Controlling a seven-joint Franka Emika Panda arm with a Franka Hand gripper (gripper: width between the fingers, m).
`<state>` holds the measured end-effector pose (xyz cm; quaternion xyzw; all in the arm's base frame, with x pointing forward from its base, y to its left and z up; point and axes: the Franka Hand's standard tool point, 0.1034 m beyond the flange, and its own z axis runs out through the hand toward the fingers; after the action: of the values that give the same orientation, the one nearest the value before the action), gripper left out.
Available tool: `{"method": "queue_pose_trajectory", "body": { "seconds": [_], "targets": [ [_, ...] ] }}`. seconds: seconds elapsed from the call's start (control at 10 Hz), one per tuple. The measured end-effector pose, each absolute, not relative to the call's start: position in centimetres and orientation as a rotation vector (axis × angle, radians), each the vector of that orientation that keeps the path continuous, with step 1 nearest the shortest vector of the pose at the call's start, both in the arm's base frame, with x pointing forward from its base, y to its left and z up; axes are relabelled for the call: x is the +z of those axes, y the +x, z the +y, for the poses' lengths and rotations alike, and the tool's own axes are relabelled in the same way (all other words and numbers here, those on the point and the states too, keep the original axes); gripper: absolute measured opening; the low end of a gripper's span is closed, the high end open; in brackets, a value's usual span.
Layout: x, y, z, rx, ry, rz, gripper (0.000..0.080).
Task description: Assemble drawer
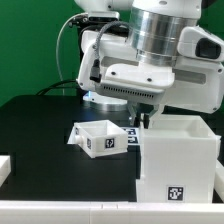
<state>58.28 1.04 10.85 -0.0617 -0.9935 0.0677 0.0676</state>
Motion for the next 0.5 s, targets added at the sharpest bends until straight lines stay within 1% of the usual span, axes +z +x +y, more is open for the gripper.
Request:
{"method": "queue_pose_trajectory", "body": {
  "seconds": [0.3,0.5],
  "targets": [
    [10.81,58.43,0.85,0.201,-0.146,-2.986,0.0038],
    [10.83,58.81,1.75,0.194,-0.105,-2.969,0.0038]
  ]
}}
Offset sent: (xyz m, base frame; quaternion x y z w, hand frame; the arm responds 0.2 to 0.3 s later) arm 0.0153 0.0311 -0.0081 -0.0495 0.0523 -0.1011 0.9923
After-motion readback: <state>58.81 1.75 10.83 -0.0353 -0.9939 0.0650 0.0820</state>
